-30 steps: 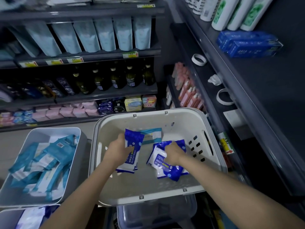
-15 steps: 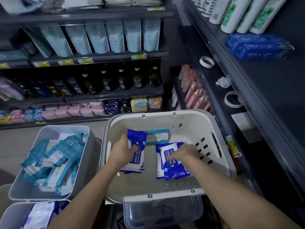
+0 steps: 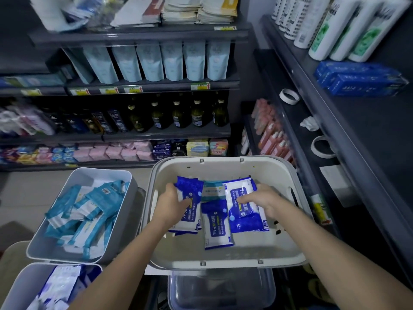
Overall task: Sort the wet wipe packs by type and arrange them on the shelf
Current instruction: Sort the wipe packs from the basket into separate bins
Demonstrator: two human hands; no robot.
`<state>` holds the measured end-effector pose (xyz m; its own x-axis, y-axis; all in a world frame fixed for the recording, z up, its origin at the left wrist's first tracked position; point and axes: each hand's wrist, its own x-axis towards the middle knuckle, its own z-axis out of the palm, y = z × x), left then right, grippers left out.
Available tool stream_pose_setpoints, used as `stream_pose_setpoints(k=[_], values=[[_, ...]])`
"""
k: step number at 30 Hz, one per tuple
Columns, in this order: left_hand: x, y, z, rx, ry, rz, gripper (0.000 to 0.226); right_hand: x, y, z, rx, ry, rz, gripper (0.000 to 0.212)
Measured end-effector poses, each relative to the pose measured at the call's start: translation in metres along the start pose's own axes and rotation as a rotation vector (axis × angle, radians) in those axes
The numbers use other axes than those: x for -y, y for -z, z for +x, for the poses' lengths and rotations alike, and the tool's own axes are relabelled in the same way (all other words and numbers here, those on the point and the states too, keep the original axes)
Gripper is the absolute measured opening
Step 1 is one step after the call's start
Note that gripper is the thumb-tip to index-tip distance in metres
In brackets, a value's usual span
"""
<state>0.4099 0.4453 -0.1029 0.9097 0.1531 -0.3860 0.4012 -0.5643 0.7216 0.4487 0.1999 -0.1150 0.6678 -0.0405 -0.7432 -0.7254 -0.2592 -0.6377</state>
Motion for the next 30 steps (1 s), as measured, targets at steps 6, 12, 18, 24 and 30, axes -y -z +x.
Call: stream_pose_setpoints(k=[6, 12, 18, 24, 30], values=[[-0.003, 0.002, -0.011, -0.072, -0.043, 0.123, 0.021, -0.011, -0.03, 0.011, 0.038, -0.081, -0.039, 0.031], [-0.005, 0.011, -0.025, -0.178, -0.038, 0.133, 0.019, -0.045, -0.094, 0.041, 0.043, -0.055, -0.34, 0.038], [0.002, 0.005, -0.03, -0.185, 0.023, 0.165, 0.02, -0.035, -0.08, 0.036, 0.084, -0.064, -0.249, 0.031], [0.002, -0.001, -0.03, -0.215, 0.035, 0.097, 0.019, -0.007, -0.021, 0.008, 0.266, -0.099, 0.084, 0.016], [-0.018, 0.001, -0.037, -0.33, -0.075, -0.083, 0.023, 0.033, 0.002, -0.026, 0.33, 0.147, 0.348, 0.036]])
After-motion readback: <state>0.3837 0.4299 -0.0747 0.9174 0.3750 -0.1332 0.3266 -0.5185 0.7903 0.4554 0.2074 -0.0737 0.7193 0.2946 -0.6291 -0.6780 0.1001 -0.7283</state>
